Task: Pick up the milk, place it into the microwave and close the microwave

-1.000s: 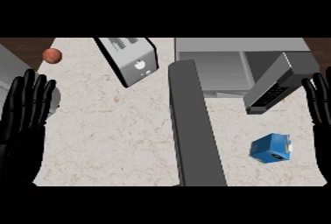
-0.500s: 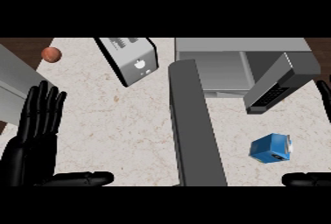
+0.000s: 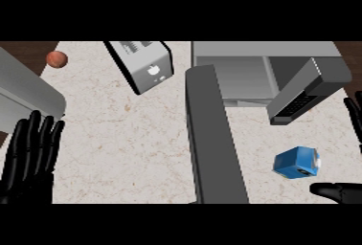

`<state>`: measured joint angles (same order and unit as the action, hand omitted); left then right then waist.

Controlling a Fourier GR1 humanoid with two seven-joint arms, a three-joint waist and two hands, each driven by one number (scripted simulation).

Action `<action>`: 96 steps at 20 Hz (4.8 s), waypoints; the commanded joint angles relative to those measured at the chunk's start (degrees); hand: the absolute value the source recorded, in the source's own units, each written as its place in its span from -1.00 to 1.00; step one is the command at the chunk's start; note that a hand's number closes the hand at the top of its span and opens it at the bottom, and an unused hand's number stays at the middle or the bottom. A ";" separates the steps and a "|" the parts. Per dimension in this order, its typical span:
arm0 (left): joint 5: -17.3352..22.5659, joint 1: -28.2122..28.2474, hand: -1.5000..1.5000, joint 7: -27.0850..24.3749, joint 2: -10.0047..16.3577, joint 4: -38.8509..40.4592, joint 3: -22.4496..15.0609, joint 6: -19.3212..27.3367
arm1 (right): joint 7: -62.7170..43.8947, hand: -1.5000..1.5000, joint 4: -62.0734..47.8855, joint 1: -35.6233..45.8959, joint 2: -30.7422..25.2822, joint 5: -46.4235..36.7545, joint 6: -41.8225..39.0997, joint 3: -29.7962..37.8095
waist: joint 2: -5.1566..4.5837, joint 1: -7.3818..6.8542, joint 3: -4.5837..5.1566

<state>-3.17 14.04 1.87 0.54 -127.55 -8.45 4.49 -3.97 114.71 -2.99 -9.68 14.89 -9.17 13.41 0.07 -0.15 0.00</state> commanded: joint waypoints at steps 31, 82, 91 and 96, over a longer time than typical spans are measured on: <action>-5.62 12.14 -1.00 -4.31 0.78 -5.16 -11.64 3.30 | 44.75 -1.00 -58.09 3.27 -0.52 -13.20 -7.85 5.65 | -0.07 -0.34 -0.04; 4.63 15.20 -1.00 -8.81 5.30 -2.64 -2.56 0.49 | 44.97 1.00 -58.09 19.72 9.58 -21.75 11.01 -12.61 | 0.03 -0.23 0.04; 5.45 17.10 -1.00 -9.56 5.24 -3.87 -3.47 -1.26 | 38.31 1.00 -78.03 39.87 6.01 -26.27 22.39 -6.12 | -0.37 -1.66 -0.02; 3.58 17.95 -1.00 -11.06 3.82 -2.84 -4.83 -0.53 | 40.35 1.00 -89.34 48.00 4.95 -27.56 27.45 -3.66 | -0.62 -2.35 -0.06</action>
<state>2.31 29.86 -5.96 5.83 -131.91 -11.20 3.75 36.35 32.47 38.90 -4.86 -11.14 13.53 8.50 -0.47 -1.90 -0.05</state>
